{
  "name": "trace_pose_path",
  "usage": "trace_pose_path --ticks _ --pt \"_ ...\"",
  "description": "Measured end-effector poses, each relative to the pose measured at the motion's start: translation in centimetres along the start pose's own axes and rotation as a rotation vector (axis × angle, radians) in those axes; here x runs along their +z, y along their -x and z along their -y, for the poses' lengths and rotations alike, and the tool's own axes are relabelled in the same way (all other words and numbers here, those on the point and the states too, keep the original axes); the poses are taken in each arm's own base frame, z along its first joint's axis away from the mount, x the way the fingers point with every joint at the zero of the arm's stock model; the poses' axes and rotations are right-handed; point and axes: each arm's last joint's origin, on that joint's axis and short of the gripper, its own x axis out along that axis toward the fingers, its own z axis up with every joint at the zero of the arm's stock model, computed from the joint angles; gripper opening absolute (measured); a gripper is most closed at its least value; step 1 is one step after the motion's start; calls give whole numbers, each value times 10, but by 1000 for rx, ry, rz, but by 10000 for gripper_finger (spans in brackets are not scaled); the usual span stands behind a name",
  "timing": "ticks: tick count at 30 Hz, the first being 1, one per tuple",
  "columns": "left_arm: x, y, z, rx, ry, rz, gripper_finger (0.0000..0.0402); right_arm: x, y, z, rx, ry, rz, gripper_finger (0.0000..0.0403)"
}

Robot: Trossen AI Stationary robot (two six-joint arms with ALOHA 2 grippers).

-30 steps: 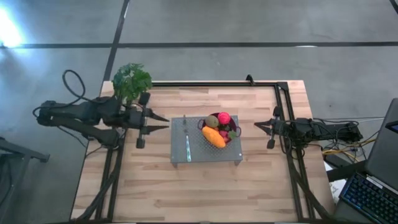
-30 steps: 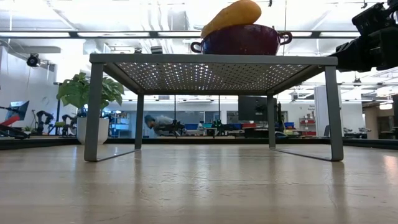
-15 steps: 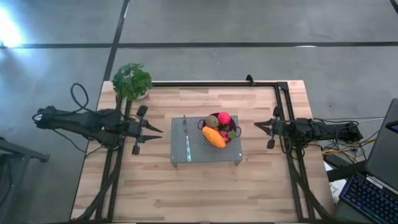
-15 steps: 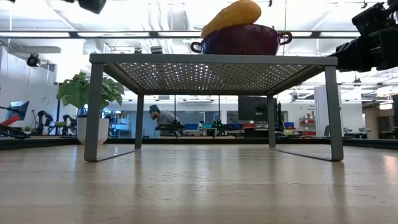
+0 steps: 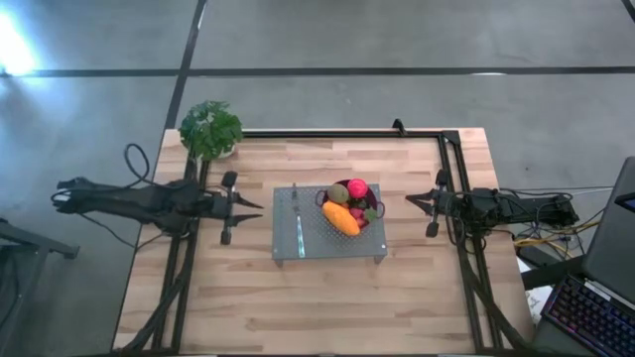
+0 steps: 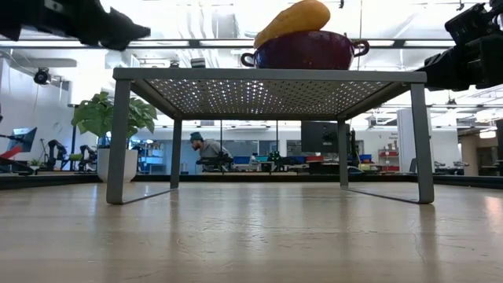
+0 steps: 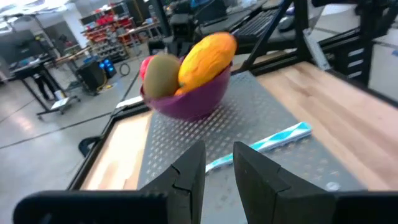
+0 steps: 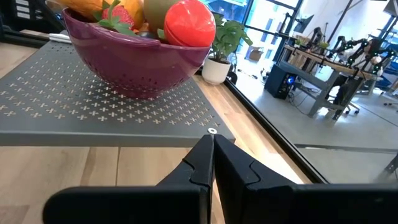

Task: Pick & Place Fruit
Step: Return to Home Position

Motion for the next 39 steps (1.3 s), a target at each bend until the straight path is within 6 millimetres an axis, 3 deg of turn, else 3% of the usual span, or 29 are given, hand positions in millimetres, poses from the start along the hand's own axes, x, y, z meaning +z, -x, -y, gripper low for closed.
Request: trace_pose_path --ticks 10,16,24,39 --pt "-29 -5 0 72 14 33 87 0 0 0 0 0 0 8" --pt "-34 -5 4 -30 -31 72 87 0 0 0 0 0 0 8" --pt "-37 10 6 -35 -37 69 87 0 0 0 0 0 0 8" --pt "-77 25 18 -22 -33 110 87 0 0 0 0 0 0 8"
